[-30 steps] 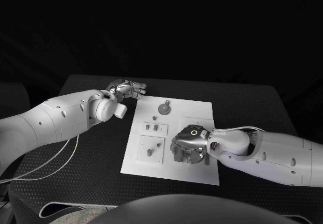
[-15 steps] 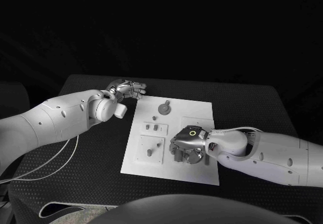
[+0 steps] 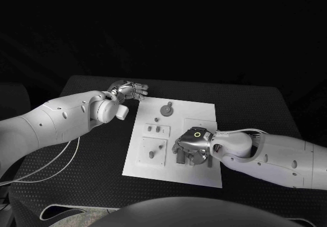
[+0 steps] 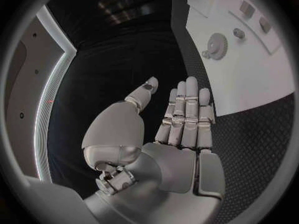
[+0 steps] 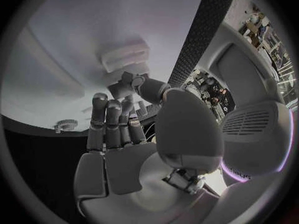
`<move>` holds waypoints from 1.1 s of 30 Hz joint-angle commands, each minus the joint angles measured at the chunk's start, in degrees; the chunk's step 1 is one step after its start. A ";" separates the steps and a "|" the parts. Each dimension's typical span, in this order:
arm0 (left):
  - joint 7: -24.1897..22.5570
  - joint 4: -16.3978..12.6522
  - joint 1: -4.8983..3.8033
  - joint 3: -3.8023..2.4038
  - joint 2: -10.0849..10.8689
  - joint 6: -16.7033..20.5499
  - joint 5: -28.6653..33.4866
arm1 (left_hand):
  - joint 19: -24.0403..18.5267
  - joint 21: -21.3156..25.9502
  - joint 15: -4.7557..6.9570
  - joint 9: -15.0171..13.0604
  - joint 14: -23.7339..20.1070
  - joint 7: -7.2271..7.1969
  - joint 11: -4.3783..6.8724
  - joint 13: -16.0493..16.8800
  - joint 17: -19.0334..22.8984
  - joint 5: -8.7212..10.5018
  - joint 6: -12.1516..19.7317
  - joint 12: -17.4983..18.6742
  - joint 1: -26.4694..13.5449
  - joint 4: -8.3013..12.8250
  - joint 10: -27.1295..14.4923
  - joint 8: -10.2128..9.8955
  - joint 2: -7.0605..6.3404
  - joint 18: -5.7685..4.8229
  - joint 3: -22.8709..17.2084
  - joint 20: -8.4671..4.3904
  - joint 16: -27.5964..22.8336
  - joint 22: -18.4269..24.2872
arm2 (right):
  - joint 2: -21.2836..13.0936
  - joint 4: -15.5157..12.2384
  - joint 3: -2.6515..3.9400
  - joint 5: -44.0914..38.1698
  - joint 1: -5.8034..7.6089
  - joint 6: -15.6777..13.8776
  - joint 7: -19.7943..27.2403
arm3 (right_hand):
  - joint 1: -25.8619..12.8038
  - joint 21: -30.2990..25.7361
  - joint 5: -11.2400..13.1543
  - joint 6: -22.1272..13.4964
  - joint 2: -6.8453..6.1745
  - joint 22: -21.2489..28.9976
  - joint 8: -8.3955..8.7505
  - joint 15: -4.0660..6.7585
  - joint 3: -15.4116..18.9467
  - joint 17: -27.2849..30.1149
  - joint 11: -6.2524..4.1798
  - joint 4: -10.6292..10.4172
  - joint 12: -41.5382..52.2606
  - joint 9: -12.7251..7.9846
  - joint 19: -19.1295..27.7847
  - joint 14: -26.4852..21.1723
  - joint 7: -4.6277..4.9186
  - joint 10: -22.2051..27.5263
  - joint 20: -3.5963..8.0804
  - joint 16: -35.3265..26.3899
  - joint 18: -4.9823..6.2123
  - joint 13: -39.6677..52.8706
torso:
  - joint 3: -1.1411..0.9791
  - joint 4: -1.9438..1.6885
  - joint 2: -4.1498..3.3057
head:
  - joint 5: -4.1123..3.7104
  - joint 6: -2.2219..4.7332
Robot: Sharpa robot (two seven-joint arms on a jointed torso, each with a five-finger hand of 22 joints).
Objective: Assemble the parts on the task board
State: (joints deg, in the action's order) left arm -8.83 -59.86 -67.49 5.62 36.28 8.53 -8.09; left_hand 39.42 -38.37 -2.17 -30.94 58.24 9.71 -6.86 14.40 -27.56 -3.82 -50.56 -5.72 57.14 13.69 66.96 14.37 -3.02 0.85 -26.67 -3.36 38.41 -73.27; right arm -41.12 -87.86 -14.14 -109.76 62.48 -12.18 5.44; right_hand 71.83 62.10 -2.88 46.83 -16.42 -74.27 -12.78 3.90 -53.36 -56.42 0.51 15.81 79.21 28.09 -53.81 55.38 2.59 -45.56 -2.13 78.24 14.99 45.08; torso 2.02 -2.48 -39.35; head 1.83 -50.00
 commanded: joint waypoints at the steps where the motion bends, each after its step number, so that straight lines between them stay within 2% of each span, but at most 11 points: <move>1: -0.34 -0.08 -0.03 -0.03 -0.04 -0.66 0.04 | 0.09 0.27 -0.44 0.09 0.01 0.08 -0.13 -0.09 -0.05 -0.03 0.52 0.19 -0.34 -0.28 -0.41 0.34 -0.09 0.64 0.05 0.28 -0.18 -0.07 | -0.26 -0.09 -0.02 -0.33 -0.07 -0.28 -0.75 | 0.45 -0.36 -0.11 -1.29 -0.43 0.06 0.45 0.10 -0.15 0.17 0.19 0.27 0.29 -0.23 0.36 -0.43 -0.47 0.42 -0.17 0.25 0.01 -0.16 | -0.05 0.05 0.02 | -0.06 0.00; 6: -0.34 -0.07 -0.03 -0.03 -0.03 -0.61 0.04 | 0.09 0.28 -0.44 0.09 0.02 0.08 -0.13 -0.09 -0.07 -0.03 0.52 0.19 -0.32 -0.26 -0.41 0.35 -0.11 0.65 0.05 0.28 -0.19 -0.08 | -0.75 -0.36 -0.01 -0.60 -0.06 -0.86 -1.11 | 1.12 -0.45 -0.14 -3.17 -0.59 0.09 0.99 0.06 -0.57 0.42 0.26 0.45 0.40 -0.54 0.45 -0.55 -1.44 0.55 -0.22 0.34 0.01 -0.38 | -0.08 0.06 -0.03 | -0.01 0.00; 13: -0.31 -0.05 -0.03 -0.03 -0.04 -0.62 0.03 | 0.09 0.29 -0.44 0.10 0.02 0.08 -0.13 -0.09 -0.10 -0.02 0.52 0.18 -0.27 -0.23 -0.41 0.36 -0.13 0.65 0.04 0.28 -0.21 -0.10 | -1.72 -1.16 -0.01 -0.15 0.07 -2.02 -1.01 | 1.98 -0.51 -0.24 -3.50 -0.63 0.12 0.80 0.04 -1.61 0.60 0.27 0.41 0.54 -0.52 0.47 -0.55 -1.43 0.54 -0.25 0.46 0.01 -0.54 | -0.09 0.04 -0.01 | -0.06 0.00; 17: -0.29 -0.02 -0.03 -0.03 -0.05 -0.65 0.03 | 0.09 0.30 -0.44 0.10 0.02 0.08 -0.13 -0.09 -0.11 -0.02 0.52 0.18 -0.25 -0.21 -0.41 0.36 -0.14 0.65 0.03 0.28 -0.22 -0.11 | -2.84 -2.06 -0.01 1.95 0.69 -4.38 -0.13 | 2.16 -0.47 -0.30 -3.48 -0.65 0.11 0.61 0.03 -2.11 0.67 0.26 0.35 0.66 -0.49 0.38 -0.48 -1.39 0.45 -0.27 0.57 0.01 -0.60 | -0.07 0.10 0.01 | -0.18 0.00; 20: -0.30 0.00 -0.03 -0.03 -0.07 -0.65 0.03 | 0.09 0.31 -0.44 0.10 0.02 0.08 -0.13 -0.09 -0.13 -0.01 0.52 0.18 -0.23 -0.19 -0.40 0.36 -0.14 0.65 0.03 0.28 -0.23 -0.11 | -3.93 -2.99 -0.01 3.65 1.48 -6.10 0.58 | 1.93 -0.23 -0.26 -3.41 -0.71 0.02 0.36 0.08 -2.20 0.70 0.21 0.43 0.94 -0.43 0.13 -0.25 -1.17 0.19 -0.24 0.83 0.01 -0.62 | -0.08 0.12 0.02 | -0.29 0.00; 23: -0.31 0.02 -0.03 -0.03 -0.13 -0.61 0.03 | 0.09 0.31 -0.44 0.10 0.02 0.08 -0.13 -0.09 -0.14 -0.01 0.52 0.17 -0.22 -0.19 -0.40 0.37 -0.14 0.65 0.03 0.28 -0.24 -0.12 | -5.29 -3.96 -0.01 6.41 2.38 -6.55 1.11 | 1.68 -0.12 -0.24 -3.32 -0.75 -0.03 0.18 0.11 -2.11 0.73 0.16 0.54 1.06 -0.38 0.04 -0.16 -1.01 0.09 -0.20 0.96 0.01 -0.64 | -0.10 0.11 0.01 | -0.41 0.00; 28: -0.31 0.00 -0.03 -0.03 -0.13 -0.56 0.03 | 0.09 0.32 -0.44 0.10 0.02 0.07 -0.13 -0.09 -0.15 -0.01 0.52 0.17 -0.20 -0.18 -0.40 0.37 -0.14 0.65 0.02 0.28 -0.25 -0.13 | -7.59 -5.18 -0.03 11.69 3.84 -6.67 1.71 | -0.22 0.25 -0.28 -3.17 -0.74 -0.22 -0.33 0.21 -0.57 0.85 0.08 0.70 1.32 -0.27 -0.18 -0.02 0.00 -0.01 -0.09 1.25 0.01 -0.76 | -0.10 0.09 0.02 | -0.72 0.00; 31: -0.31 -0.05 -0.03 -0.03 -0.15 -0.59 0.03 | 0.09 0.32 -0.44 0.10 0.03 0.07 -0.13 -0.09 -0.17 -0.01 0.52 0.17 -0.18 -0.16 -0.40 0.38 -0.15 0.65 0.02 0.28 -0.25 -0.14 | -9.09 -5.41 -0.04 16.33 4.45 -6.50 1.76 | -3.13 0.52 -0.18 -2.82 -0.71 -0.42 -0.83 0.28 2.97 0.91 0.08 0.86 1.48 -0.13 -0.15 -0.08 1.14 0.11 0.00 1.44 0.01 -0.82 | -0.01 0.09 0.01 | -1.13 0.00; 33: -0.28 -0.07 -0.03 -0.02 -0.13 -0.52 0.03 | 0.09 0.33 -0.44 0.10 0.03 0.06 -0.13 -0.09 -0.17 0.00 0.52 0.17 -0.17 -0.16 -0.40 0.38 -0.15 0.65 0.02 0.28 -0.26 -0.15 | -9.98 -5.37 -0.05 21.02 4.67 -6.07 0.75 | -4.59 0.63 -0.04 -2.49 -0.66 -0.45 -1.18 0.34 4.83 0.95 0.05 0.66 1.60 -0.02 -0.24 -0.05 1.54 0.10 0.05 1.56 0.01 -0.85 | -0.01 0.10 -0.01 | -1.34 0.02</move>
State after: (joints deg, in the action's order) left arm -8.77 -59.80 -67.49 5.63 36.25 8.53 -8.10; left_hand 39.42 -38.37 -2.17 -30.89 58.24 9.92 -6.86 14.40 -27.66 -3.82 -50.35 -5.72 57.14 13.69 66.96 14.37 -3.02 0.85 -26.67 -3.36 38.41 -73.36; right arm -50.90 -93.18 -14.14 -97.25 67.09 -18.03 6.17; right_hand 67.47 62.55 -2.88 44.36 -17.07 -74.66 -13.71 4.10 -48.82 -55.52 0.72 16.47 80.49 28.03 -53.83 55.17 3.92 -45.36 -2.11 79.56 15.00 44.29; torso 1.95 -2.38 -39.34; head 0.77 -50.00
